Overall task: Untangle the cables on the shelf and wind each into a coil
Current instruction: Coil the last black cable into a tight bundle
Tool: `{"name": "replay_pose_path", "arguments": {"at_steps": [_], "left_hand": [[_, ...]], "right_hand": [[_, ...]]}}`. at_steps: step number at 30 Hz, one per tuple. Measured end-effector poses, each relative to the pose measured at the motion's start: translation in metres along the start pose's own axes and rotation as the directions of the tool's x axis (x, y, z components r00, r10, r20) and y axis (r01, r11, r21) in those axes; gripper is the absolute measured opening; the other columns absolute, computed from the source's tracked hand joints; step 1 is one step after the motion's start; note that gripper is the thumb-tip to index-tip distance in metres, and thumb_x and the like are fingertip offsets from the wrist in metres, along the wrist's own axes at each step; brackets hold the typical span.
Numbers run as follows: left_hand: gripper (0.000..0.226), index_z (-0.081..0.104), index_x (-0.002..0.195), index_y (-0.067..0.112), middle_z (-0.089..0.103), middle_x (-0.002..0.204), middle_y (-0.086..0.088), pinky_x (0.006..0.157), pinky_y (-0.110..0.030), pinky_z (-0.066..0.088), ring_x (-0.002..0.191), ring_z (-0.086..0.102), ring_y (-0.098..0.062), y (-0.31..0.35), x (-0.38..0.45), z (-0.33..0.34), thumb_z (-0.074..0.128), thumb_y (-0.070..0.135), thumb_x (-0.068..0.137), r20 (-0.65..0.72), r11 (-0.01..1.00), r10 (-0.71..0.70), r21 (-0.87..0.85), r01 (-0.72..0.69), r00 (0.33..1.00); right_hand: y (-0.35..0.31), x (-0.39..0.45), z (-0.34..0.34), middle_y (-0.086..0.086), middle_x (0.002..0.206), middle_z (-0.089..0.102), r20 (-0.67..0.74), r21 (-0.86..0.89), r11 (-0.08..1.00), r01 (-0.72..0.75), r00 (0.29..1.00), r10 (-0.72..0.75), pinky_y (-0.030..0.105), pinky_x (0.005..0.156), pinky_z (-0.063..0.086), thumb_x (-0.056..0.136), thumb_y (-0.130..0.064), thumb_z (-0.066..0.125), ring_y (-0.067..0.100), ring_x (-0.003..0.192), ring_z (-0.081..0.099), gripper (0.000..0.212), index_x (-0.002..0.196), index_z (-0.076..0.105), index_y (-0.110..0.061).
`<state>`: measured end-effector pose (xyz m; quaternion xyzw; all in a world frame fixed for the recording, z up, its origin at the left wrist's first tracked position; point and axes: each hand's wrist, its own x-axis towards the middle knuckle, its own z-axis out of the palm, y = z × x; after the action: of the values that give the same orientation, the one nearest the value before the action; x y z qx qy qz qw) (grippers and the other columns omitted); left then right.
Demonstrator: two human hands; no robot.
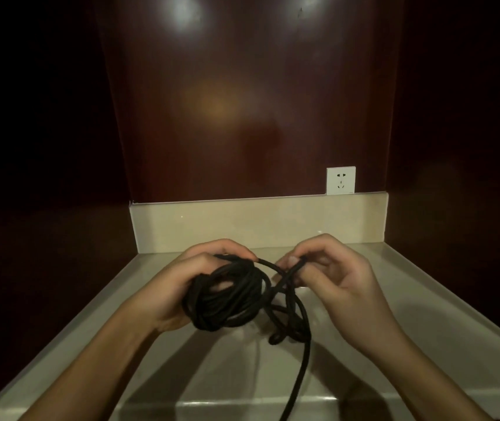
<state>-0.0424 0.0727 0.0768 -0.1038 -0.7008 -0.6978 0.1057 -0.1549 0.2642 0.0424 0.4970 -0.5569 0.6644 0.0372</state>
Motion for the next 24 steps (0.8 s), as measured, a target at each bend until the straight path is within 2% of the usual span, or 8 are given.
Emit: {"name": "replay_pose_path", "arguments": {"at_steps": [2,4,7,11,15,19,21,24], "left_hand": [[0.028,0.079,0.085,0.018,0.072,0.084,-0.009,0.063,-0.025,0.056,0.076,0.071,-0.021,0.001,0.001,0.004,0.055,0.014,0.072,-0.029,0.998,-0.028,0.050,0.030,0.999],[0.031,0.079,0.084,0.019,0.072,0.085,-0.008,0.065,-0.025,0.056,0.077,0.071,-0.020,0.003,0.001,0.007,0.051,0.014,0.074,-0.064,0.996,-0.027,0.079,0.032,0.998],[0.030,0.079,0.082,0.020,0.072,0.084,-0.008,0.065,-0.026,0.057,0.077,0.071,-0.020,0.003,0.002,0.008,0.051,0.015,0.075,-0.088,0.998,-0.022,0.049,0.026,0.996],[0.028,0.080,0.080,0.019,0.073,0.086,-0.006,0.066,-0.031,0.060,0.078,0.073,-0.020,0.005,0.002,0.004,0.052,0.018,0.084,-0.156,0.993,-0.045,-0.117,0.027,0.987],[0.025,0.080,0.086,0.021,0.073,0.094,-0.007,0.068,-0.028,0.058,0.084,0.071,-0.020,0.004,0.004,0.005,0.057,0.021,0.079,-0.200,0.994,-0.087,-0.083,0.072,0.976],[0.025,0.081,0.085,0.023,0.075,0.093,-0.007,0.067,-0.024,0.057,0.085,0.071,-0.018,-0.001,0.005,0.012,0.059,0.020,0.073,-0.298,0.999,-0.053,-0.020,0.049,0.953],[0.022,0.080,0.088,0.022,0.075,0.096,-0.008,0.070,-0.025,0.057,0.089,0.072,-0.021,-0.003,0.007,0.017,0.062,0.015,0.076,-0.319,0.998,-0.015,0.059,0.035,0.948],[0.029,0.079,0.090,0.021,0.076,0.096,-0.008,0.064,-0.025,0.056,0.086,0.072,-0.020,-0.006,0.009,0.020,0.053,0.010,0.091,-0.398,0.998,-0.009,0.054,0.033,0.917]], "right_hand": [[0.000,0.000,0.001,-0.004,0.088,0.064,-0.066,-0.246,0.967,0.060,0.995,-0.079,0.023,0.073,0.050,0.088,-0.020,0.069,0.018,0.085,0.063,0.009,0.088,0.071,-0.028],[-0.002,-0.003,0.000,-0.004,0.081,0.062,-0.041,-0.342,0.935,0.089,0.993,-0.109,0.029,0.066,0.049,0.084,-0.034,0.065,0.018,0.076,0.060,0.008,0.088,0.071,-0.031],[-0.007,-0.010,0.002,0.004,0.072,0.060,0.070,-0.193,0.976,0.098,0.994,-0.086,0.032,0.059,0.050,0.089,-0.026,0.063,0.015,0.065,0.059,0.005,0.091,0.067,-0.028],[-0.008,-0.017,0.004,0.003,0.095,0.066,0.185,-0.028,0.989,0.143,0.973,-0.136,0.035,0.081,0.055,0.090,-0.020,0.061,0.025,0.092,0.066,0.006,0.096,0.059,-0.021],[0.002,-0.022,0.007,0.005,0.100,0.065,0.199,0.085,0.995,0.057,0.977,-0.073,0.048,0.078,0.053,0.090,-0.019,0.064,0.028,0.095,0.064,0.013,0.086,0.052,-0.017],[0.000,-0.021,0.021,0.013,0.099,0.071,0.084,0.493,0.848,-0.197,0.980,0.179,0.033,0.075,0.058,0.082,-0.024,0.073,0.029,0.094,0.071,0.024,0.078,0.052,-0.013],[-0.001,-0.023,0.027,0.021,0.096,0.070,-0.095,0.458,0.850,-0.259,0.937,0.337,0.028,0.070,0.057,0.088,-0.007,0.068,0.030,0.088,0.073,0.024,0.076,0.047,-0.007],[0.002,-0.022,0.030,0.011,0.102,0.068,-0.090,0.339,0.863,-0.375,0.900,0.426,0.025,0.065,0.056,0.084,0.016,0.060,0.023,0.076,0.073,0.032,0.100,0.052,-0.011]]}}
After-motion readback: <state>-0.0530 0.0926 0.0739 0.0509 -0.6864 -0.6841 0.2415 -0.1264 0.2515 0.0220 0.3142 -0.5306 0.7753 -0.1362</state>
